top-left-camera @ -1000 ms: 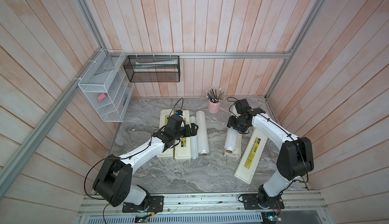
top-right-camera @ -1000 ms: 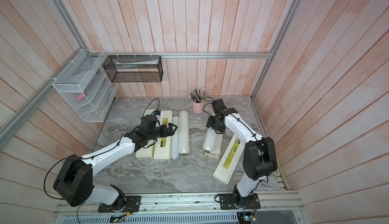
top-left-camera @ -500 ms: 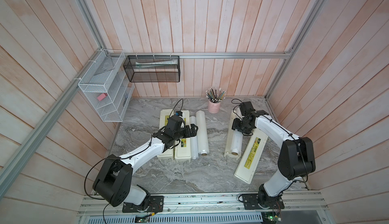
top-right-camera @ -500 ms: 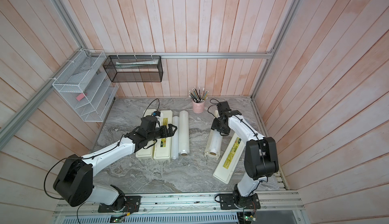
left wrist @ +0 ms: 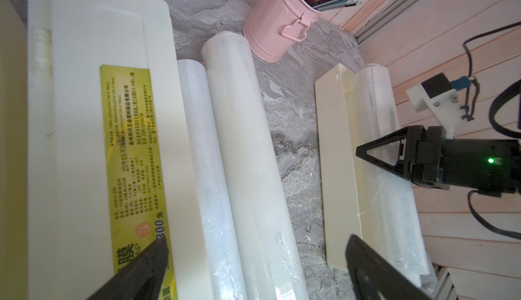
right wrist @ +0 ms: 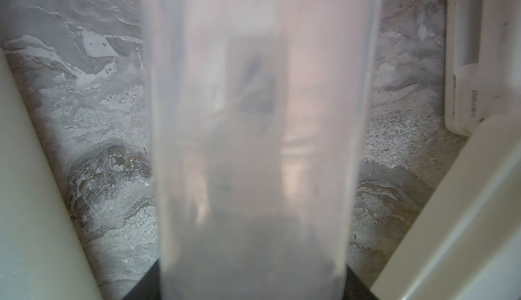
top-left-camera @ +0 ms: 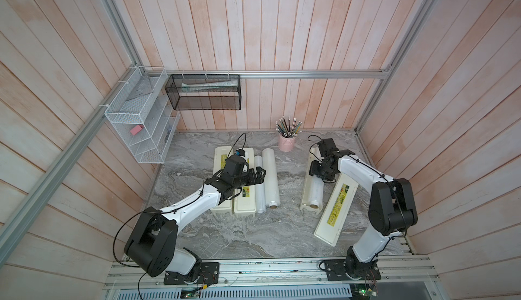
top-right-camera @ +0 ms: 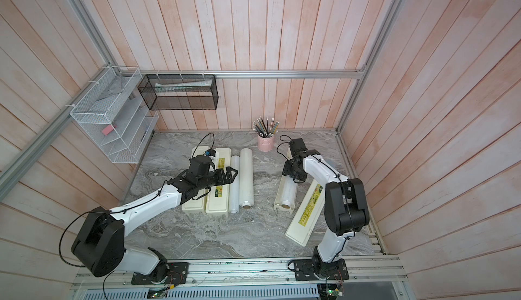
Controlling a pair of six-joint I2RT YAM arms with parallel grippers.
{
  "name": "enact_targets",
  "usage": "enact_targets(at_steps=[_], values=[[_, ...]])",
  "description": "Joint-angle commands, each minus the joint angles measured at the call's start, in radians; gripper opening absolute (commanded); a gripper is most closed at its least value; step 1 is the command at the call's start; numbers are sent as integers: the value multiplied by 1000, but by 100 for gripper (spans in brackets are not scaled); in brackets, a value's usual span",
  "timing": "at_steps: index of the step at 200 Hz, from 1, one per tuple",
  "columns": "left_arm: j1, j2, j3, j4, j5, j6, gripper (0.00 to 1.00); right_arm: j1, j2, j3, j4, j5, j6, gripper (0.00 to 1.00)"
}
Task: Put plastic wrap rolls into dispensers
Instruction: Place the plastic wrap into the plastic wrap cutting box.
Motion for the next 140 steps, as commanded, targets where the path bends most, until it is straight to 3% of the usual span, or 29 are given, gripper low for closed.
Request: enact_targets(at_steps=[1,140], values=[[-4,-19,-11,21,-16,-1,100,-6,9,33,59,25,-9,5],[-8,8,4,25,-6,4,100,-25,4,71,38,13,11,5]])
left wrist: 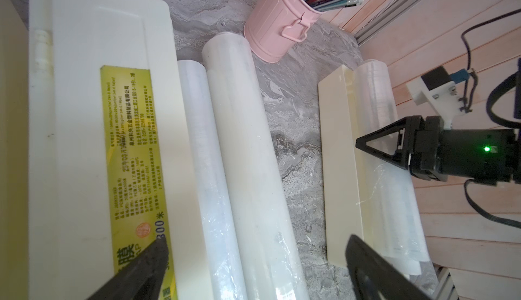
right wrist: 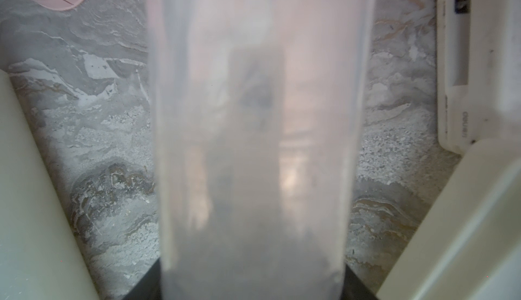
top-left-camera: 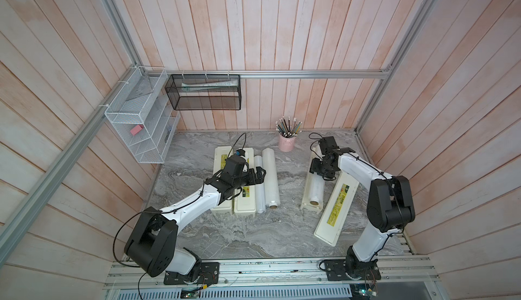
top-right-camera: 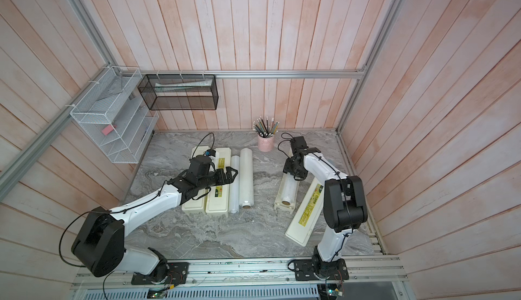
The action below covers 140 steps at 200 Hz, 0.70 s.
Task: Put plastic wrap rolls into dispensers
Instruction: Place the plastic wrap into the plastic wrap cutting box.
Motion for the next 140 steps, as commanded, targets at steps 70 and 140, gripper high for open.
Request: enact_targets(at_steps=[70,140], values=[[-9,3,-9,26,-10,3,100,-2,9,-48,113,5,19,4],[-15,3,-11,26,-20,5,100,20,7,-113,158,15,37,12]])
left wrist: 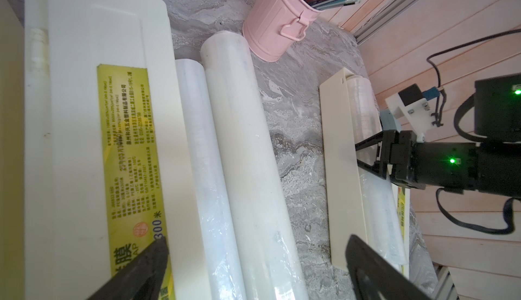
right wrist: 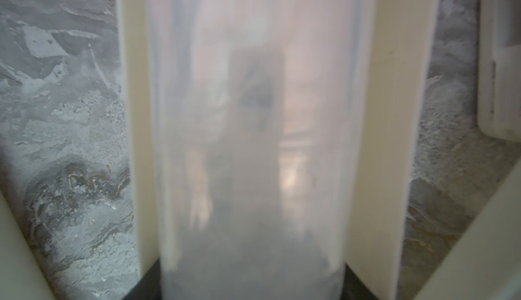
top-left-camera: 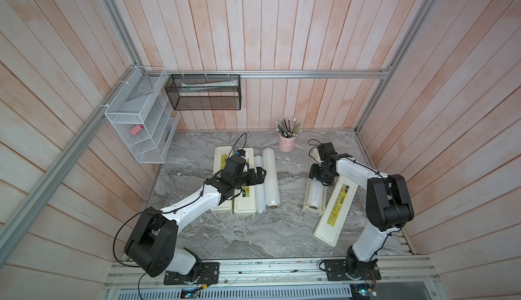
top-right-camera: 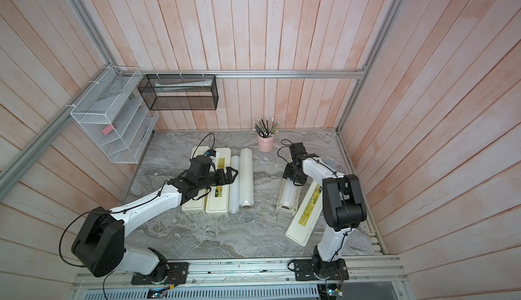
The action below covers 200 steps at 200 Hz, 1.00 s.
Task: Put plastic wrap rolls into dispensers
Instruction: Place the plastic wrap into the plastic wrap cutting box, then pick up the lid from the center of the board.
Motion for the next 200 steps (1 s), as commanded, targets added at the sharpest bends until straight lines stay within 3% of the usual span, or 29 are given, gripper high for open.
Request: enact_targets(at_steps=[1,42,88,136,200], values=[[-9,3,-10,26,-20,6,100,16,-6,-5,62,15,16,13],[-25,1,-8,28,-29,21,100,29,-6,-1,72,42,9,40],[-61,26,29,45,23,75,93,30,-56,30,44,45,-4,84],[-111,89,113,59,47,137,89,30,-158,61,-24,39,2,98],[-166,217,245,85,47,163,84,21,-387,-135,-96,139,149,98]])
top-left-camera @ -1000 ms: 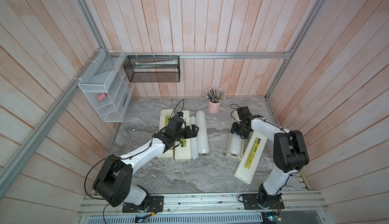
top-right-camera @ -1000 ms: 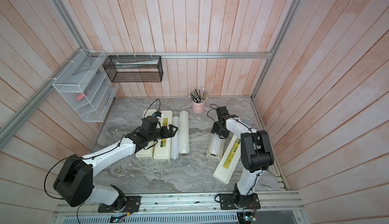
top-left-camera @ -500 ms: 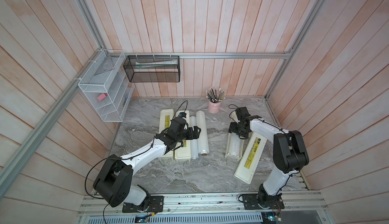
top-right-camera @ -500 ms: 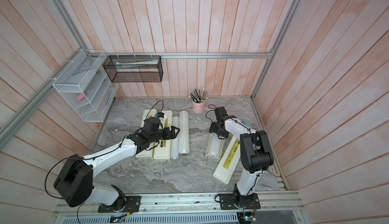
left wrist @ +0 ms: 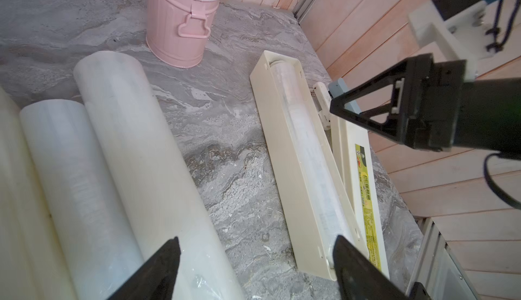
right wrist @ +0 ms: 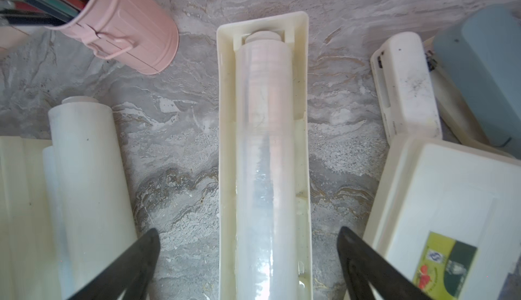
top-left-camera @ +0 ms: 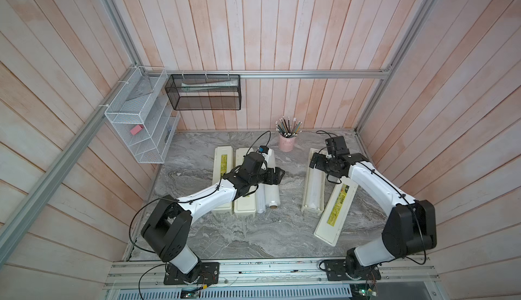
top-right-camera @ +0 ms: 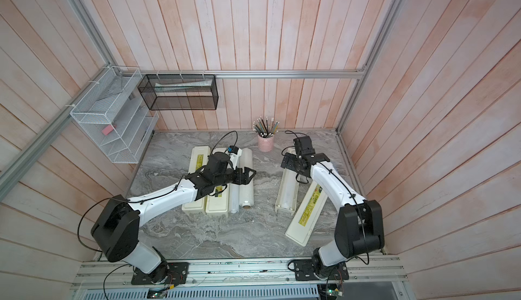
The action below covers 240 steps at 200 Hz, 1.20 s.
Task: Put plastic wrap rolls into dispensers
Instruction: Pick up the lid from the center of the board.
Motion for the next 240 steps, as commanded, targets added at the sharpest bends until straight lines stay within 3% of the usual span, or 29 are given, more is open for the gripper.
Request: enact_targets(at_steps=[1,27,101,240], values=[[-19,50,54,27,8,35,84,-6,-77,-101,-74,65,93,98],[-45,108,101,36,-27,47,77,-17,-187,-249,-59,86,168,98],[-105,261,215,55,-43,61,74,-31,-342,-453,-105,157,280,98],[-140,465,360,70,12,9,70,-64,-312,-608,31,113,290,98]])
